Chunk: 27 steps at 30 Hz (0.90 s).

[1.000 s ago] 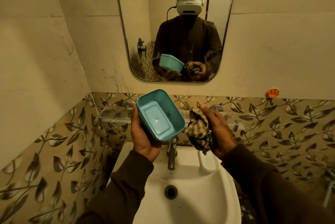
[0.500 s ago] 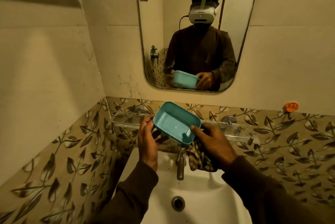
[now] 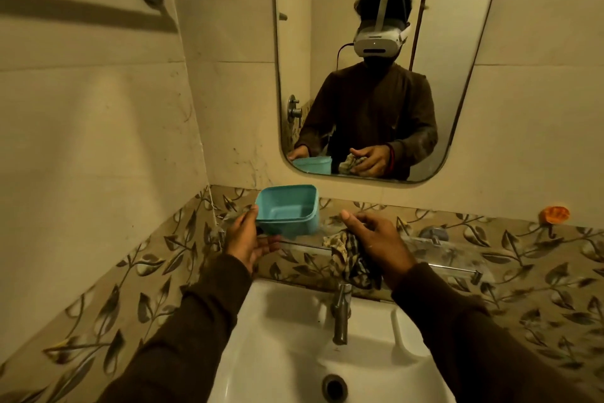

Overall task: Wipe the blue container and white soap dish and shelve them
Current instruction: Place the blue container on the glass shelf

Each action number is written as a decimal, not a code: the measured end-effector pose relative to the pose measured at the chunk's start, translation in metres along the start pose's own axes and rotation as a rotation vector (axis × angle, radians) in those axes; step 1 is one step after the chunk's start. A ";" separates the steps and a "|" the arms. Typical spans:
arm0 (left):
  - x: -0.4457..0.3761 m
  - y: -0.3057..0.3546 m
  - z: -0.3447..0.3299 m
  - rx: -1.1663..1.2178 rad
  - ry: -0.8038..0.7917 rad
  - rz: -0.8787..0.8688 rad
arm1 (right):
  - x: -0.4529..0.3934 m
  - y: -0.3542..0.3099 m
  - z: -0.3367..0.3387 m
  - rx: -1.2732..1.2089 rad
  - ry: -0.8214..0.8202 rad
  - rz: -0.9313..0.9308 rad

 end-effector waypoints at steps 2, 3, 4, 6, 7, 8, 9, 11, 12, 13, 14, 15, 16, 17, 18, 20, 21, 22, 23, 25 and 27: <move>-0.010 0.006 0.007 -0.005 0.024 0.009 | 0.004 0.009 0.007 0.003 0.009 -0.014; -0.014 0.008 0.009 -0.014 0.028 0.016 | 0.007 0.014 0.012 0.006 0.019 -0.019; -0.018 0.007 0.009 -0.029 0.022 0.025 | 0.010 0.019 0.019 0.005 0.029 -0.031; -0.024 0.006 0.008 -0.065 0.006 0.034 | 0.016 0.030 0.033 0.020 0.020 -0.070; -0.027 0.006 0.007 -0.079 0.004 0.035 | 0.019 0.038 0.040 0.057 0.010 -0.089; -0.030 0.005 0.007 -0.091 0.007 0.037 | 0.023 0.046 0.048 0.107 -0.004 -0.109; -0.034 0.004 0.007 -0.105 0.011 0.042 | 0.027 0.055 0.055 0.159 -0.018 -0.130; -0.040 0.003 0.009 -0.120 0.033 0.066 | 0.035 0.075 0.068 0.252 -0.016 -0.167; -0.044 0.001 0.010 -0.122 0.049 0.083 | 0.040 0.085 0.075 0.280 -0.002 -0.189; -0.047 0.000 0.012 -0.126 0.066 0.095 | 0.043 0.094 0.079 0.289 0.007 -0.212; -0.050 -0.001 0.013 -0.131 0.073 0.102 | 0.048 0.103 0.084 0.293 0.017 -0.235; -0.053 -0.002 0.013 -0.131 0.072 0.105 | 0.051 0.110 0.089 0.307 0.031 -0.253; -0.054 -0.002 0.014 -0.128 0.067 0.104 | 0.052 0.117 0.093 0.325 0.043 -0.264; -0.057 -0.003 0.015 -0.130 0.063 0.103 | 0.053 0.125 0.098 0.338 0.058 -0.277; -0.058 -0.006 0.014 -0.138 0.063 0.104 | 0.056 0.133 0.103 0.345 0.066 -0.291; -0.057 -0.004 0.019 -0.139 0.089 0.065 | 0.058 0.147 0.109 0.368 0.076 -0.314; -0.054 0.001 0.022 -0.169 0.146 -0.001 | 0.058 0.155 0.114 0.372 0.107 -0.326; -0.048 0.006 0.024 -0.255 0.240 -0.109 | 0.061 0.166 0.124 0.366 0.155 -0.339; -0.037 0.016 0.025 -0.368 0.347 -0.263 | 0.062 0.175 0.132 0.363 0.206 -0.357; -0.001 0.023 0.004 -0.477 0.379 -0.575 | 0.066 0.196 0.149 0.357 0.282 -0.406; 0.031 0.009 -0.030 -0.451 0.215 -0.681 | 0.071 0.216 0.160 0.314 0.337 -0.450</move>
Point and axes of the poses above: each hand's wrist, its own x-axis away from the middle knuckle, its own z-axis out of the back of the hand, y = z × x, the point moved 8 cm from there along -x, towards the middle knuckle, and after that the axes turned 3 degrees about z, right-handed, at the moved point
